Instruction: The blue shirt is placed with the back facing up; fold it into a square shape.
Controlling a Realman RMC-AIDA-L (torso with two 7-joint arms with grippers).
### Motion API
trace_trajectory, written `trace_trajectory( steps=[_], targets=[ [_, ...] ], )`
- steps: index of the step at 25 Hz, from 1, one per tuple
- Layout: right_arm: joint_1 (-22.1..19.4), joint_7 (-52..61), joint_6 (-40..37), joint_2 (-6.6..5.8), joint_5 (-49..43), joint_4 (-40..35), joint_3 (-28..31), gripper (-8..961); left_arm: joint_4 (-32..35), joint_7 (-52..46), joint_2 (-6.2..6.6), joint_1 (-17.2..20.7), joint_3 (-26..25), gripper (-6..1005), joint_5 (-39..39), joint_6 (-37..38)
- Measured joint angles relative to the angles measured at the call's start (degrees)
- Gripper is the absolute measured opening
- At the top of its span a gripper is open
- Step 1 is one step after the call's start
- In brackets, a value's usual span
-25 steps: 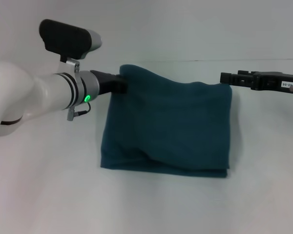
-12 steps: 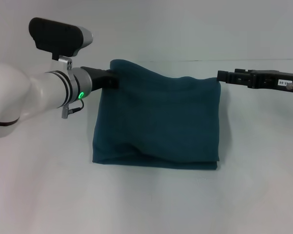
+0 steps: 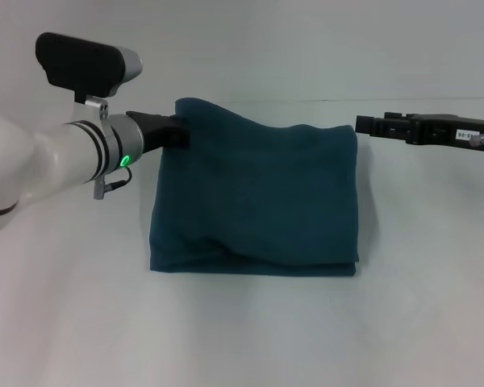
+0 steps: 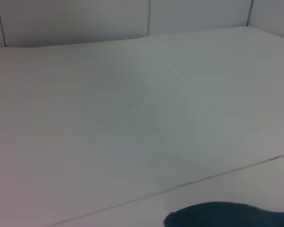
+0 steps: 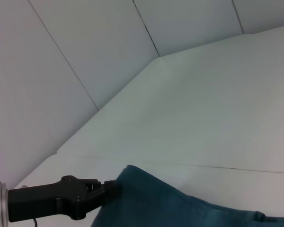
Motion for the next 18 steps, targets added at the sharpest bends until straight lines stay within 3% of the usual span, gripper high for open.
trace_trajectory(
  steps=[5,11,18],
  targets=[
    [-0.3,-0.1,0.0,0.11,0.0,0.1,-0.1,819,5.0,-0.5,-0.01,3.4,-1.6,56,-0.4,5.4],
    [-1.3,-1.5,-0.8,0.29,-0.1,0.2,0.4,819,13.6,-0.8,-0.2,9.8,-7.0,246,-2.8,14.1],
    [-4.6,-8.0,-9.9,0.26,0.7,0.0,1.1,820,22.7,2.7,-0.28,17.7,-8.5,556,-6.3,36.9]
  ],
)
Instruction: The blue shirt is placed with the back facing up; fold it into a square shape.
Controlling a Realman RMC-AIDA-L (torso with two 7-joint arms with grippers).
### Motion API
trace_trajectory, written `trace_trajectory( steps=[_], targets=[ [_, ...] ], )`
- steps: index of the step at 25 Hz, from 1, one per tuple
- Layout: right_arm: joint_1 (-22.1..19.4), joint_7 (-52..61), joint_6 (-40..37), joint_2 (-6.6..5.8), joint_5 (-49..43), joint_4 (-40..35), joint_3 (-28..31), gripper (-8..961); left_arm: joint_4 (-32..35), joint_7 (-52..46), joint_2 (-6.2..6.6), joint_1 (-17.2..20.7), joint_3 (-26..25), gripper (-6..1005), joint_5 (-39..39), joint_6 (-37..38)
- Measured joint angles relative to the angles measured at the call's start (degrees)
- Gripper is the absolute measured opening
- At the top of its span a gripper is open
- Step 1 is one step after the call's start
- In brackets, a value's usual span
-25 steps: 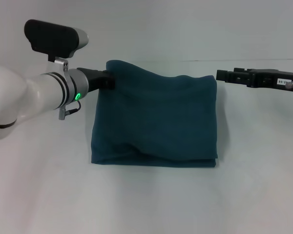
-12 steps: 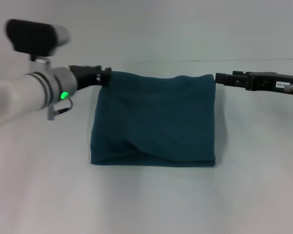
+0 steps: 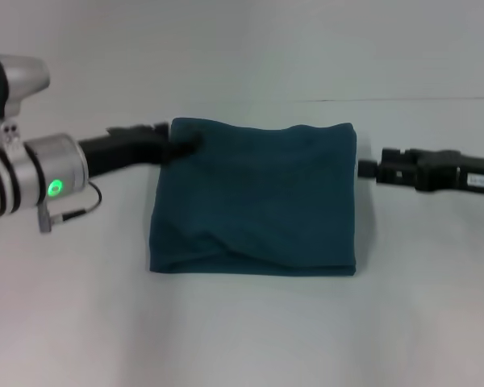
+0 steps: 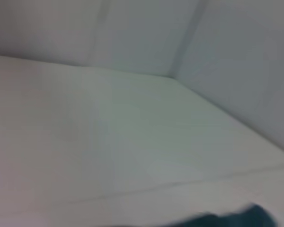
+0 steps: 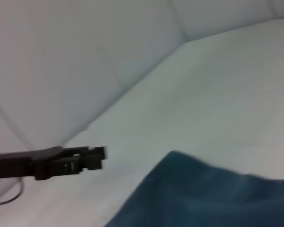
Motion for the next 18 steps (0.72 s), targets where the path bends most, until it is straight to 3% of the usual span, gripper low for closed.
trace_trajectory(
  steps=[4,9,12,18],
  targets=[
    [-2.7,-5.7,-7.3,-0.41,1.9,0.1,0.3,820,1.0,5.4,0.0,2.1,-3.4,714,0.2,14.1],
    [-5.6,-10.9,-12.2,-0.39,2.2,0.2,0.7,821,0.1,13.1,0.03,4.5,-7.2,903,0.2,26.0],
    [-6.3,-14.2,-12.8,0.65,1.7,0.2,0.1,821,-1.2,16.9,0.02,5.4,-8.1,915,0.5,31.1],
    [-5.9,-18.0,-12.9,2.23,0.9,0.2,-1.1,821,-2.1,18.0,0.07,5.9,-8.5,936,1.6,34.1]
  ],
)
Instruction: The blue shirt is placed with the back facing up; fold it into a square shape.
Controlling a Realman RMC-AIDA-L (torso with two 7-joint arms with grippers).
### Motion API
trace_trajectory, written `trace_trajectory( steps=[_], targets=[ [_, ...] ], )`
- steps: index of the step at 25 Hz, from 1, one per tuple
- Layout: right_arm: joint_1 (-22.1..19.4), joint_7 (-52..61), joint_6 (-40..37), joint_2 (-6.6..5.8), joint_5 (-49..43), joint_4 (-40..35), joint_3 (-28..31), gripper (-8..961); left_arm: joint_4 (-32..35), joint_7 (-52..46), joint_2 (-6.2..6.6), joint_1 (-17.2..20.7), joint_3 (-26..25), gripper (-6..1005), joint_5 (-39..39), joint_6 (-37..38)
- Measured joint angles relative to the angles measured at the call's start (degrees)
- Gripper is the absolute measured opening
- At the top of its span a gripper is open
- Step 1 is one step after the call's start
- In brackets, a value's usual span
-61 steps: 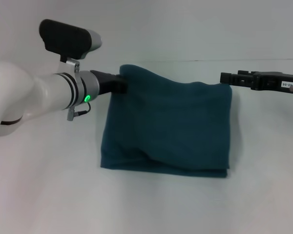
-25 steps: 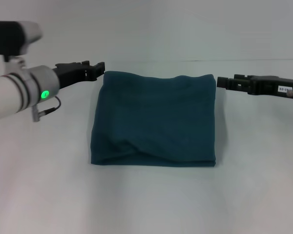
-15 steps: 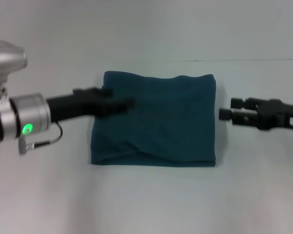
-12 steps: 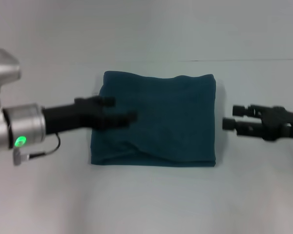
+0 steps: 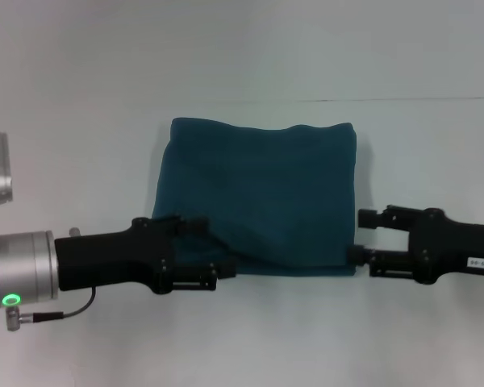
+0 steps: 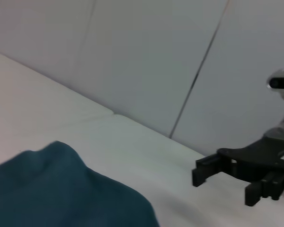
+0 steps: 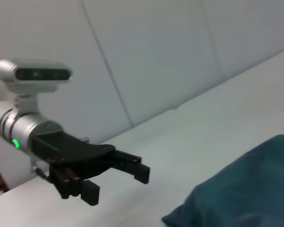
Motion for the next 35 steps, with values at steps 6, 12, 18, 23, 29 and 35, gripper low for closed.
trace_trajectory(
  steps=[6,12,18,23,29,35],
  targets=[
    [0.2,0.4,-0.8,-0.12,-0.1,-0.2,-3.0,821,-0.1,-0.3,0.22,0.1,-1.5,937,2.2,3.2],
    [0.5,1.5,-2.0,-0.21,-2.1,-0.4,-3.3,821,-0.1,-0.7,0.3,-0.1,-1.6,937,4.2,4.4],
    [1.0,3.1,-2.3,-0.35,-3.5,-0.6,-3.3,821,-0.1,-0.9,0.31,-0.1,-1.6,937,4.4,4.8],
    [1.4,3.7,-2.7,-0.42,-3.7,-0.6,-3.3,821,0.0,-1.0,0.31,-0.2,-1.6,937,4.5,5.0],
    [1.9,4.5,-2.6,-0.48,-4.6,-0.3,-3.6,821,0.0,-1.1,0.31,-0.2,-1.6,936,4.8,5.0],
    [3.0,6.8,-2.4,-0.32,-6.5,-0.7,-3.8,821,0.1,-2.0,0.39,-0.2,-2.0,936,5.9,5.2]
  ],
)
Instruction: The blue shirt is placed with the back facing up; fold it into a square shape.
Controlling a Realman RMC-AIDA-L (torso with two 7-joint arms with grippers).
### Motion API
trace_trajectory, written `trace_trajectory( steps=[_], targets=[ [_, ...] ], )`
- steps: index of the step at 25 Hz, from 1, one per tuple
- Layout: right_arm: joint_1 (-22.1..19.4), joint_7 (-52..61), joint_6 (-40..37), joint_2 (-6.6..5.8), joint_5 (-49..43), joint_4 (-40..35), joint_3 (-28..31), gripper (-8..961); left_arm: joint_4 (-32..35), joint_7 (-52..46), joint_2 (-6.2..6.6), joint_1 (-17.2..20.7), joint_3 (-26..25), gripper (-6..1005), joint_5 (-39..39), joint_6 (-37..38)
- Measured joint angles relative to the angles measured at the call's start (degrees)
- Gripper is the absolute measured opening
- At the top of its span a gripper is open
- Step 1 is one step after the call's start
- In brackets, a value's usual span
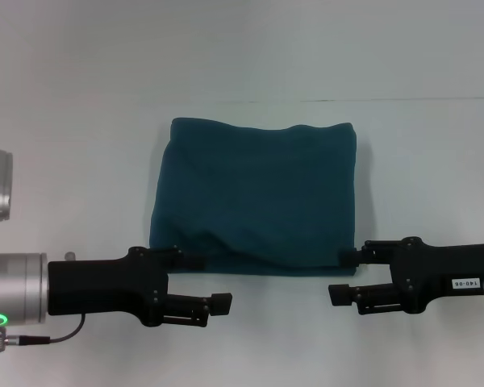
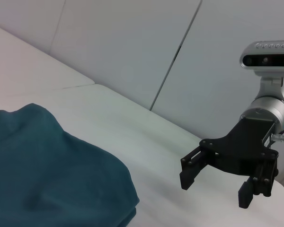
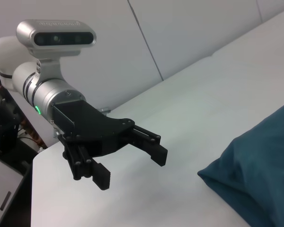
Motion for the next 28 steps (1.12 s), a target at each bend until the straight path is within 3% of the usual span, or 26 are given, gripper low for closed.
trace_trajectory(
  steps=[28],
  targets=[
    [0.8,0.2,0.0,0.4,-1.7,0.7,0.0,821,-0.2,0.0,0.01,0.0,-1.0,937,0.1,0.4]
  ],
)
